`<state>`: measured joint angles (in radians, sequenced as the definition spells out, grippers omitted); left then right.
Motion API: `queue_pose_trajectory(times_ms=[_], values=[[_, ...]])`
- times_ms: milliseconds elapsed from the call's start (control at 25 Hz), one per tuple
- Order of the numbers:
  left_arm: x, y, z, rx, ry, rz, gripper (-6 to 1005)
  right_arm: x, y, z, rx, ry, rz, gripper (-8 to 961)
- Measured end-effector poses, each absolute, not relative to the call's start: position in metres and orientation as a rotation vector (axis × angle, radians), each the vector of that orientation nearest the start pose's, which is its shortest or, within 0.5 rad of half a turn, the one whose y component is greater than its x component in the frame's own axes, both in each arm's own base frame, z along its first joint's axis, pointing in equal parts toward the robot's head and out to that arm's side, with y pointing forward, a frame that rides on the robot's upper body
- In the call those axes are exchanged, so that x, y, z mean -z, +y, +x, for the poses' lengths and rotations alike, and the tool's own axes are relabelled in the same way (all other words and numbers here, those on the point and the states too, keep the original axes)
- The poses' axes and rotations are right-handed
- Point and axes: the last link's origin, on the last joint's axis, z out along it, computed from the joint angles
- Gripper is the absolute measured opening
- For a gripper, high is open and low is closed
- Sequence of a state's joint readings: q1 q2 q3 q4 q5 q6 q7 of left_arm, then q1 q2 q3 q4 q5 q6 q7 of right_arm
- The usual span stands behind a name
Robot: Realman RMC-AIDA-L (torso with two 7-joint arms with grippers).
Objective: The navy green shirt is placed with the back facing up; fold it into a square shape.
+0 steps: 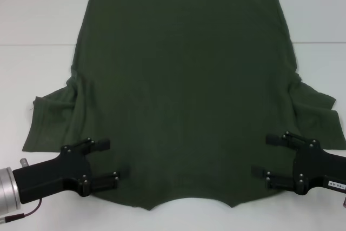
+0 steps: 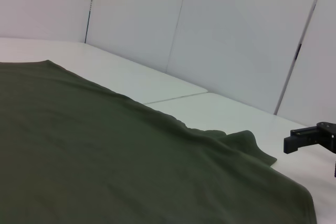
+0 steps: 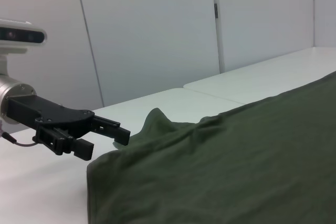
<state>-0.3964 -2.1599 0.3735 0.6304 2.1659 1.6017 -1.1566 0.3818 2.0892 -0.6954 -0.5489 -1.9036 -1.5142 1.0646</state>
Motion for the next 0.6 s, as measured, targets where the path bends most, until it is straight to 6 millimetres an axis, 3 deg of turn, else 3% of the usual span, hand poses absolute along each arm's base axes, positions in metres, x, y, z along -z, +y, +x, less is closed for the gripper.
queue_pose_trajectory(times_ms=[400, 520, 600], values=[[0.013, 0.275, -0.313, 0.731, -0.695, -2.55, 921, 0.018, 0.286, 0.305, -0.71, 0.514, -2.618, 928], [0.012, 0.276, -0.313, 0.751, -0.767, -2.535, 920, 0.018, 0.286, 0.305, -0.707, 0.515, -2.62, 928], [0.003, 0.284, -0.313, 0.802, -0.923, -2.473, 920, 0.018, 0.286, 0.305, -0.706, 0.515, -2.62, 928]])
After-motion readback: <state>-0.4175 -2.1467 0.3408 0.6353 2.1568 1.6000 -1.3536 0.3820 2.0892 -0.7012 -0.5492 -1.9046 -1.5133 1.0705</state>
